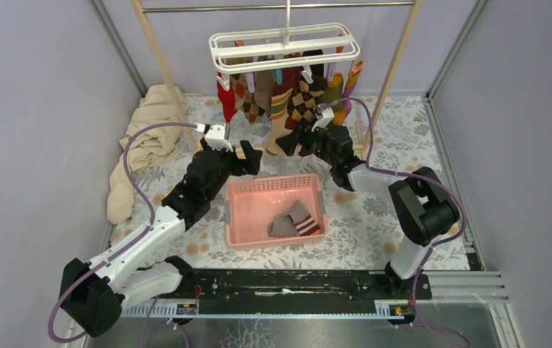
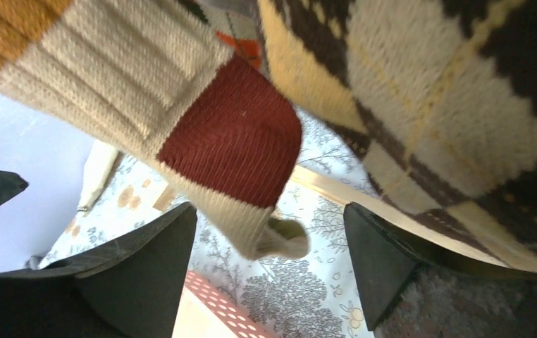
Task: Remove the socks clipped to the hanger
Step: Remove the sock from the hanger.
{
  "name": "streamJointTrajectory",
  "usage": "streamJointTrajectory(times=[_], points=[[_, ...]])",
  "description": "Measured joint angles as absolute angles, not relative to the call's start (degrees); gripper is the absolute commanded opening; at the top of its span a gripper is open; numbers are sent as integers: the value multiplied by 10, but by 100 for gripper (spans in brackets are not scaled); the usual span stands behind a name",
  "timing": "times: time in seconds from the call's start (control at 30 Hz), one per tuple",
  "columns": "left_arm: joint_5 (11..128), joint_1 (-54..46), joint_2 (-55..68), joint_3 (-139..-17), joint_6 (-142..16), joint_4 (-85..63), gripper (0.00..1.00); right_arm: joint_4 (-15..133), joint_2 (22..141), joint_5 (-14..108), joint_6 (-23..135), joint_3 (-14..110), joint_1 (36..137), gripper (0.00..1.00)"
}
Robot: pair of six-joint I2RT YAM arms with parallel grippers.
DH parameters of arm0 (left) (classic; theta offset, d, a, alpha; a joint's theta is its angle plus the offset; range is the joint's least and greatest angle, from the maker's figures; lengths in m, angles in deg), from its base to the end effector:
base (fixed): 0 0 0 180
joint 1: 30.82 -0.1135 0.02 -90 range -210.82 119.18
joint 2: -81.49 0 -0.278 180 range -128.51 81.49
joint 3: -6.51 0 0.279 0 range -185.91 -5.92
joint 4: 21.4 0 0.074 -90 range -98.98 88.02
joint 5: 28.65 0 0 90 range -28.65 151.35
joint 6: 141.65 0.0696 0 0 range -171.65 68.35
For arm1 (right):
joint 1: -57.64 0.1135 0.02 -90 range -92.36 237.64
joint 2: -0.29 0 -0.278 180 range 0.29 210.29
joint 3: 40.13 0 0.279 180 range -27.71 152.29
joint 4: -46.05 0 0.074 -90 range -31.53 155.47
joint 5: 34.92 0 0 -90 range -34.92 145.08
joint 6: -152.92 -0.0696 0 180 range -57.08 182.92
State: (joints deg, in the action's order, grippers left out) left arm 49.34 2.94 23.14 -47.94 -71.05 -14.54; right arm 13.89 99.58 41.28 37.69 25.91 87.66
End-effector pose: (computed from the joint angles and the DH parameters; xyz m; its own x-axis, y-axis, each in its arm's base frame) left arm 0.2509 -0.1503 0.3047 -0.2705 -0.2100 -0.9395 0.3008 0.9086 -0.2897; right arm 0.3725 0.2344 0.2322 -0.3100 0.2989 -0.9025 -0.6193 0.6568 0.4303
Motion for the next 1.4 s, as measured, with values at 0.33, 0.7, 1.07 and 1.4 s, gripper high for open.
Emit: streamJointTrajectory(times=[0.33,0.7,1.07,1.4], points=[[498,29,231,-479,-710,-145,99,42,1015,321,296,259,875,25],[515,29,239,-468,-712,-146,99,56,986,301,259,269,877,0],[553,29,272,-417,-722,-169,99,144,888,306,252,312,938,0],[576,29,316,-405,-728,-195,99,238,878,325,276,364,1001,0]])
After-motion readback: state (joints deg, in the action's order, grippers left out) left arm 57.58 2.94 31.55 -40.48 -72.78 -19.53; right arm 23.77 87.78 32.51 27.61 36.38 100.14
